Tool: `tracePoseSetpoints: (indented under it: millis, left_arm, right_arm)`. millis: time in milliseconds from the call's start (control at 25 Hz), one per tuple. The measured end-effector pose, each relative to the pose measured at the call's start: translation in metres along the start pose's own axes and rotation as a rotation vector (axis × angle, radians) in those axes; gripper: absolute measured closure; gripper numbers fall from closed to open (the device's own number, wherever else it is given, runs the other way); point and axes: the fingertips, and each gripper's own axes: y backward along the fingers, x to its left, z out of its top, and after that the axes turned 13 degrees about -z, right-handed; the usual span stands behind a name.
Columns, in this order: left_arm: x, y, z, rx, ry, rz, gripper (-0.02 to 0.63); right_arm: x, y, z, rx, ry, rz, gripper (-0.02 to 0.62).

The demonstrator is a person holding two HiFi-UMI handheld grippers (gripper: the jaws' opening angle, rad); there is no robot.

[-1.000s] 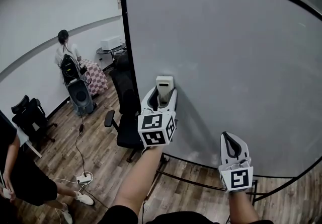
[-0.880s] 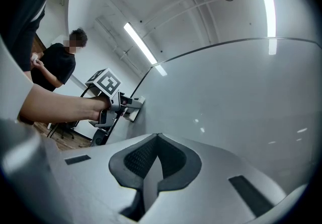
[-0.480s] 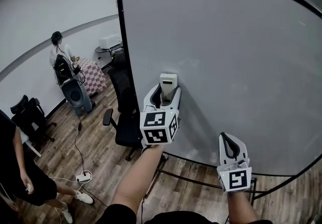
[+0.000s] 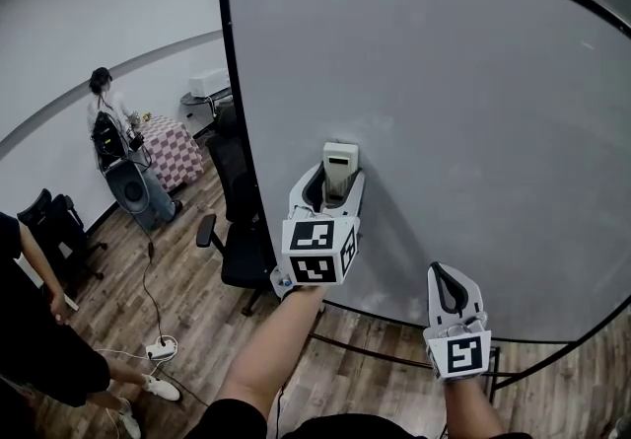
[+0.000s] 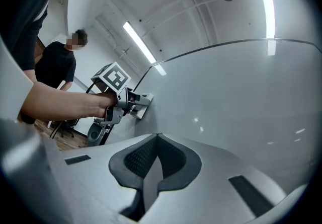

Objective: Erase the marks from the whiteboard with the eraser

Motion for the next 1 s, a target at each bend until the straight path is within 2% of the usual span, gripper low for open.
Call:
tracePoseSetpoints:
  millis: [440, 720, 1000]
  left_arm:
    - [-0.053, -0.023, 0.005, 0.014, -0.044, -0.097, 0.344]
    - [-0.095, -0.034, 0.002, 0.005, -0.041, -0.188, 0.344]
    - [-0.130, -0.024, -0.003, -0.004, -0.050, -0.243, 0.342]
  right_arm:
    - [-0.019, 0.011, 0.007, -0.005, 0.004, -0.021, 0.577]
    - [-0.057, 0.027, 0.004, 0.023, 0.007, -0.107, 0.577]
    - [-0.075, 0.045, 0.005, 0.029, 0.013, -0.143, 0.577]
